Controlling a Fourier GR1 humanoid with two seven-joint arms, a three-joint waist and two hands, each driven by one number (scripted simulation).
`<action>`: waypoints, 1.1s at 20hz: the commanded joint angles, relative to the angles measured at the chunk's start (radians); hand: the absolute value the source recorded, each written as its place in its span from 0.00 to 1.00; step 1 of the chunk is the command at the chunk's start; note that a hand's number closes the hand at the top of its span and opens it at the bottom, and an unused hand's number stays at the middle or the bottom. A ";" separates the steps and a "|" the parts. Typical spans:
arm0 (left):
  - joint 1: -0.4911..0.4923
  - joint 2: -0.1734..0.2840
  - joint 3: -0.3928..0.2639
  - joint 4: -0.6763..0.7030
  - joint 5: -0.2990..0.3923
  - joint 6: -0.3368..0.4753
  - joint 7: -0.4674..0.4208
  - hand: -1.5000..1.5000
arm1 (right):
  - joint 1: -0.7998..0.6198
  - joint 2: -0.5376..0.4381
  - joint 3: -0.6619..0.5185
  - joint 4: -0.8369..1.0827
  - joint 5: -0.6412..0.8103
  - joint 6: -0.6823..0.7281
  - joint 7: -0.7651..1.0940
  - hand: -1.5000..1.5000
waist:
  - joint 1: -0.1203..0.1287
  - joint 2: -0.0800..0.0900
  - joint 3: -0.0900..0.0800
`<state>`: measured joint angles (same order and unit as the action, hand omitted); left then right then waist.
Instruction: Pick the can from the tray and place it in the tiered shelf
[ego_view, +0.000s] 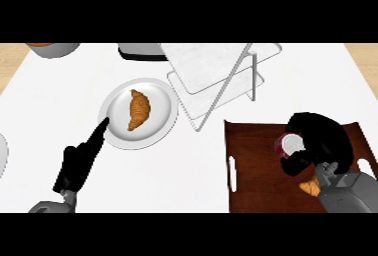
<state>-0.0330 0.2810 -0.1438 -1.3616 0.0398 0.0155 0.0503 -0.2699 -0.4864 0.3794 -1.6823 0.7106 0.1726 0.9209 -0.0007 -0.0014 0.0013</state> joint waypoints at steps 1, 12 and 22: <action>0.027 -0.001 -0.009 0.015 -0.006 -0.011 -0.032 0.50 | 0.008 -0.096 0.052 -0.067 -0.109 0.081 -0.313 1.00 | 0.008 0.003 0.001; 0.079 0.011 0.008 -0.043 -0.003 -0.026 -0.018 0.50 | -0.023 -0.241 -0.376 -0.213 -0.337 0.049 -0.547 1.00 | -0.006 -0.004 -0.001; 0.005 -0.028 0.014 -0.020 -0.030 -0.031 0.013 0.50 | -0.461 -0.154 -0.415 -0.031 -0.375 0.117 -0.353 1.00 | 0.017 0.003 -0.002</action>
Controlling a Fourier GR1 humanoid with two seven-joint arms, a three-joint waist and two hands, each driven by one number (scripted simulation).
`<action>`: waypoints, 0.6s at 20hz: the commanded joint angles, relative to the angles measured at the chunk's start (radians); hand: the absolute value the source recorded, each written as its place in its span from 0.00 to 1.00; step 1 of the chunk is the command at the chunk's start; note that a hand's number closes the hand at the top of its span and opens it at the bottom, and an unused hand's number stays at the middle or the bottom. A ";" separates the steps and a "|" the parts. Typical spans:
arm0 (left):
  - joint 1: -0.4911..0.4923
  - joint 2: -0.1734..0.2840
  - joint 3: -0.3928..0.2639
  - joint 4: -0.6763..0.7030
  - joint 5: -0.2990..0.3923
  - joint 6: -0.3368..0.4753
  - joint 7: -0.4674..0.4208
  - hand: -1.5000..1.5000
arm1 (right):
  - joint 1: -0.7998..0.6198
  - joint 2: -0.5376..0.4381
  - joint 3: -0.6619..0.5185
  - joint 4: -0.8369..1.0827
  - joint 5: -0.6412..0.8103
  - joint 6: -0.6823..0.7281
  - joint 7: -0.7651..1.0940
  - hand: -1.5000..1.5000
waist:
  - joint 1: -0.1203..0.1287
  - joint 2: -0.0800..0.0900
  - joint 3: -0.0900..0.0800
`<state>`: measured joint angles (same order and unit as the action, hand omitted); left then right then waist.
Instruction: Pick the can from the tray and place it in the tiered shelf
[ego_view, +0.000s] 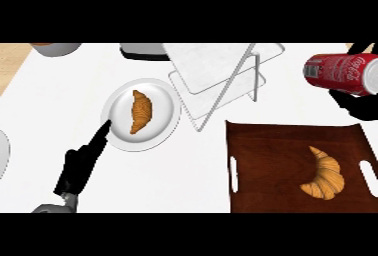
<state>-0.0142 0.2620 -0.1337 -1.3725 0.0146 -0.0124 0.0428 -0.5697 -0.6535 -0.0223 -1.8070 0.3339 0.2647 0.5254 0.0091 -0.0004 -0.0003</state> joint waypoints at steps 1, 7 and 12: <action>-0.013 -0.019 0.000 0.052 -0.023 -0.007 -0.056 0.50 | -0.189 0.041 0.008 0.176 0.043 -0.013 -0.009 1.00 | 0.009 0.004 -0.001; 0.022 -0.024 -0.011 0.007 -0.043 0.002 -0.040 0.50 | -0.433 0.117 0.065 0.507 0.185 -0.083 -0.045 1.00 | 0.026 0.007 -0.001; -0.027 -0.017 0.016 0.023 -0.029 -0.023 -0.020 0.50 | -0.558 0.193 0.105 0.736 0.264 -0.134 -0.132 1.00 | 0.028 0.009 -0.001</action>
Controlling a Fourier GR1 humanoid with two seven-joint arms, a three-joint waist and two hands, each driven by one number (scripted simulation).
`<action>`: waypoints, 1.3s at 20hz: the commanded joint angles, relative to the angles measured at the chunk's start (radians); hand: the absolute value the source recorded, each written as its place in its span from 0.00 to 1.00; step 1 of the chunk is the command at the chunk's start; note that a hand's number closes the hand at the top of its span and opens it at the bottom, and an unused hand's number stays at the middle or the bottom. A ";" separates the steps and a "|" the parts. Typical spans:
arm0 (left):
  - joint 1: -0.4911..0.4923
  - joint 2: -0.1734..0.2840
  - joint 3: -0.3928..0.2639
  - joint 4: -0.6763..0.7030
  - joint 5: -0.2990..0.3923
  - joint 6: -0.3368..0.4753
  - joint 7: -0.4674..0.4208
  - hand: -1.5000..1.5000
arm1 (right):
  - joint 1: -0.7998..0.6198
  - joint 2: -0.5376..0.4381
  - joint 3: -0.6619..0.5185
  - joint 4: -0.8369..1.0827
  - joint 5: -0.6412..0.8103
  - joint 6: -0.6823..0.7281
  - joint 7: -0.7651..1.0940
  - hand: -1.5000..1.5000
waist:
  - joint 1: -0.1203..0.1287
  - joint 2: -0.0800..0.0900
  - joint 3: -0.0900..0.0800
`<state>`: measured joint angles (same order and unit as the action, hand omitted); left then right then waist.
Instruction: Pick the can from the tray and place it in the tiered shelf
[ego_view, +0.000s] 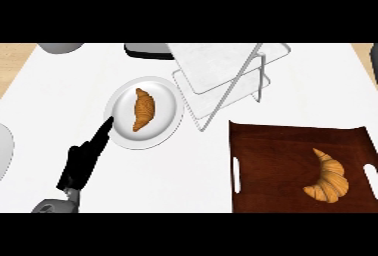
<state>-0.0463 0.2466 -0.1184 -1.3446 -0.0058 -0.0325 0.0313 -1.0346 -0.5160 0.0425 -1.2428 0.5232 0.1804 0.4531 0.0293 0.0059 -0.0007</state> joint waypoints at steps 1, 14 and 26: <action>0.000 -0.023 -0.018 0.004 -0.022 0.007 -0.004 0.50 | -0.140 0.009 0.007 0.250 0.058 -0.012 -0.120 1.00 | 0.007 0.004 0.000; 0.053 -0.034 -0.026 -0.035 -0.032 -0.009 -0.015 0.50 | -0.321 0.240 0.041 0.751 0.180 -0.167 -0.271 1.00 | 0.026 0.010 0.000; -0.023 -0.043 -0.014 0.007 -0.049 0.006 -0.006 0.50 | -0.293 0.376 -0.387 0.840 -0.271 -0.143 -0.329 0.00 | 0.027 0.021 0.001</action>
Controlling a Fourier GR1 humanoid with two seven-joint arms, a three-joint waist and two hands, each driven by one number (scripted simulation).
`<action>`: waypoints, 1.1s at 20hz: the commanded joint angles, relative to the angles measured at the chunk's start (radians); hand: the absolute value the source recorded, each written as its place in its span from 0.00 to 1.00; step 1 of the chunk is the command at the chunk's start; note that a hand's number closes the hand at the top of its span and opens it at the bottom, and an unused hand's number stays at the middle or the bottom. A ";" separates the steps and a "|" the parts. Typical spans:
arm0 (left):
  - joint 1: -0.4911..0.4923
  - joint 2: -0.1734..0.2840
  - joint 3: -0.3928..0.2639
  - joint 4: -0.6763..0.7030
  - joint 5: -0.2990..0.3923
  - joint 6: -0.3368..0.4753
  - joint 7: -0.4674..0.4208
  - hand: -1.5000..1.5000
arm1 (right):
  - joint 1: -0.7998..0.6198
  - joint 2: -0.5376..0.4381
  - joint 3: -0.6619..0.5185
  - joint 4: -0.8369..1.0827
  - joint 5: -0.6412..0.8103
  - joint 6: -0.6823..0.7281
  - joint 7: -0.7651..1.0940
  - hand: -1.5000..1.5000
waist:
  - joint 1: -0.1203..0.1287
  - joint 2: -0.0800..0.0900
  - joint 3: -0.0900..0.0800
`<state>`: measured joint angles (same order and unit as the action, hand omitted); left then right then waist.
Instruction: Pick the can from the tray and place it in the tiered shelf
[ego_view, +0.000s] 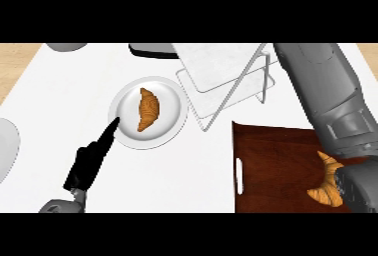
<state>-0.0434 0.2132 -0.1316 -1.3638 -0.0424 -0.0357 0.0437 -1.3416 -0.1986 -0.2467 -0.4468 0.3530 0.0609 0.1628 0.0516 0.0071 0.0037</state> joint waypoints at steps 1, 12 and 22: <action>-0.028 0.010 0.019 -0.007 0.017 -0.016 0.006 0.50 | -0.011 0.056 -0.123 0.052 -0.120 -0.038 -0.027 0.00 | 0.011 0.016 -0.003; 0.001 0.021 0.032 -0.016 0.020 -0.028 0.010 0.50 | -0.005 -0.139 -0.284 0.019 -0.187 -0.308 -0.175 0.00 | -0.014 0.009 -0.003; 0.017 -0.003 0.035 -0.005 0.007 -0.012 0.009 0.50 | 0.188 -0.441 -0.335 0.063 -0.221 -0.123 -0.192 0.00 | -0.038 0.001 -0.003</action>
<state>-0.0220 0.2149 -0.0976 -1.3743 -0.0384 -0.0365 0.0556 -1.2341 -0.5517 -0.5611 -0.3936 0.1575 -0.1625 0.0220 0.0175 0.0087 0.0014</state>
